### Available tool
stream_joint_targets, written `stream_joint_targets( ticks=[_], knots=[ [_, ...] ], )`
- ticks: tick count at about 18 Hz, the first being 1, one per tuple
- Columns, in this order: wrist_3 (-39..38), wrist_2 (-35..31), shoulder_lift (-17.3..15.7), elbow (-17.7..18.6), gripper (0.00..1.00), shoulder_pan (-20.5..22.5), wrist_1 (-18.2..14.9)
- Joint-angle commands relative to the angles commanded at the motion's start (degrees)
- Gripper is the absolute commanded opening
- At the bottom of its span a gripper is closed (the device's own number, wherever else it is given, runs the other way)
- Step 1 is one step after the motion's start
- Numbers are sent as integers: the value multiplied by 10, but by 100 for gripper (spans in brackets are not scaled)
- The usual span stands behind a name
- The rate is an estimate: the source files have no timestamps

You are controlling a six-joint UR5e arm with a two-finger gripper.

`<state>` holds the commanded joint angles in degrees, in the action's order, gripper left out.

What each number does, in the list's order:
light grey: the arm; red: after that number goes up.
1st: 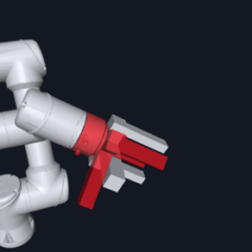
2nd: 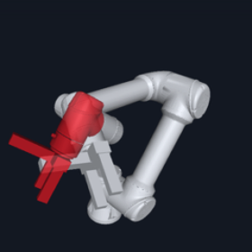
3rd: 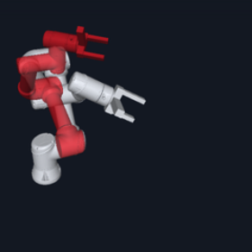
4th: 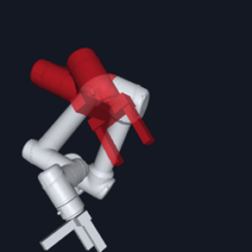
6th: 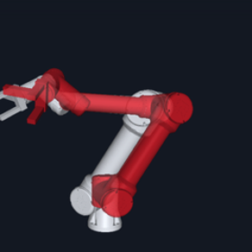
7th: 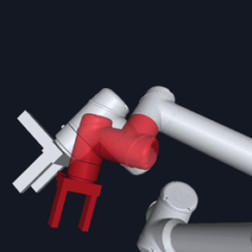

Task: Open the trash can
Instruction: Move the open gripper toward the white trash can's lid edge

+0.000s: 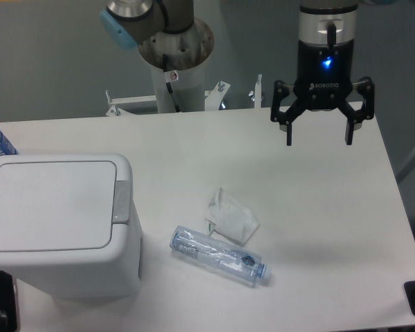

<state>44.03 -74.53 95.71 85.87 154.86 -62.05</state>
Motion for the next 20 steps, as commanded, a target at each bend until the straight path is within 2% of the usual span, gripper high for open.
stream_joint_targets(
  ticks=[11, 15, 20],
  knots=[
    [-3, 4, 5, 0, 100, -15, 0],
    [-80, 4, 23, -3, 100, -43, 0],
    [-136, 4, 34, -12, 100, -89, 0]
  ],
)
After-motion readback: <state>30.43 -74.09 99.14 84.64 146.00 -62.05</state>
